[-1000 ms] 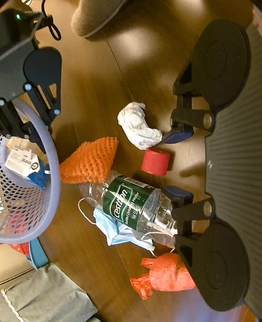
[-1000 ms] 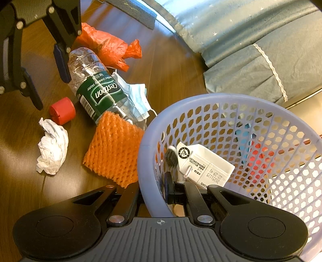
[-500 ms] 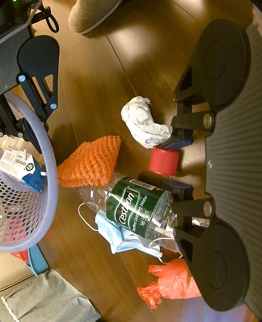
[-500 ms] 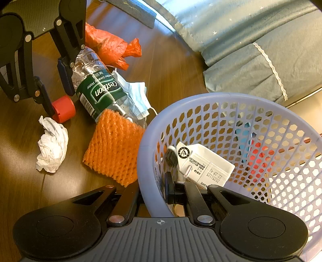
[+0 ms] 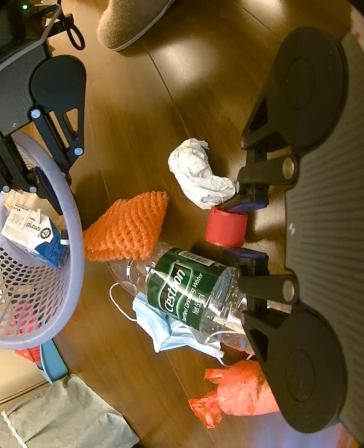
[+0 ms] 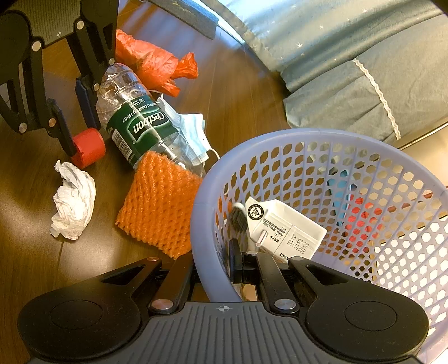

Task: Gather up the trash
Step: 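Lower the left tool to the red bottle cap and grasp it, then carry the red cap with the left tool and release it into the wastebasket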

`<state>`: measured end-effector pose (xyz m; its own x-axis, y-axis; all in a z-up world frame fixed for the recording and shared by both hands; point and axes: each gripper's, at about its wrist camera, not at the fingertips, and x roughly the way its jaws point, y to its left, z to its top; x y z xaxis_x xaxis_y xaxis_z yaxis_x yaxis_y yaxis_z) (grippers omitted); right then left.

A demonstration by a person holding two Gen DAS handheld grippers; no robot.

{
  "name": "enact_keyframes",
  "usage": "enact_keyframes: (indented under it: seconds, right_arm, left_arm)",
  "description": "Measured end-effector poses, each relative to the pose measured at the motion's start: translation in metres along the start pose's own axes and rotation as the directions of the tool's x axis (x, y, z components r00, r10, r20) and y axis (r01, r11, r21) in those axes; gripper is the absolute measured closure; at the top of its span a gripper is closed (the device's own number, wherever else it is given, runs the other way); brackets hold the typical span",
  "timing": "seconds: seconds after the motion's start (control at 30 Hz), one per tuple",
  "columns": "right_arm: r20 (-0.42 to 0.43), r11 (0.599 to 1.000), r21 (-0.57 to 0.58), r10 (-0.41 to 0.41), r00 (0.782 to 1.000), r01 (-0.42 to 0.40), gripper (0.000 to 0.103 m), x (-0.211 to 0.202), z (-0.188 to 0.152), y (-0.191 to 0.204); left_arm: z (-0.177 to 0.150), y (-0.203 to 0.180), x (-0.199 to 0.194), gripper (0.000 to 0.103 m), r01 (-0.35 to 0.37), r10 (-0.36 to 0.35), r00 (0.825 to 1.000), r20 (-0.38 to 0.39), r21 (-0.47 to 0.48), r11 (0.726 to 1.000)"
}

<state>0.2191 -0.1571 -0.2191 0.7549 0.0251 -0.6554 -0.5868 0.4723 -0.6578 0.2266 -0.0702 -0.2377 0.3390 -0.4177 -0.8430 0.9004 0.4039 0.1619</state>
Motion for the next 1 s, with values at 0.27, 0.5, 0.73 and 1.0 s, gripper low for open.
enact_keyframes:
  seconds: [0.27, 0.5, 0.73, 1.0]
  right_arm:
    - [-0.001, 1.0, 0.001, 0.001, 1.0, -0.001, 0.1, 0.0, -0.001, 0.001]
    - [-0.003, 1.0, -0.002, 0.001, 1.0, -0.001, 0.1, 0.0, -0.001, 0.002]
    - [-0.004, 1.0, 0.004, 0.002, 1.0, -0.002, 0.1, 0.0, -0.002, 0.002]
    - [-0.006, 1.0, -0.001, 0.006, 1.0, -0.006, 0.1, 0.0, 0.0, 0.001]
  left_arm:
    - [-0.006, 0.003, -0.021, 0.081, -0.001, 0.002, 1.0, 0.027, -0.034, 0.999]
    - [-0.006, 0.008, -0.043, 0.081, 0.004, 0.001, 0.998, 0.066, -0.082, 0.997]
    - [0.007, 0.017, -0.063, 0.081, 0.003, 0.012, 0.992, 0.124, -0.124, 0.992]
    - [0.027, 0.03, -0.078, 0.081, -0.004, 0.035, 0.983, 0.179, -0.169, 0.986]
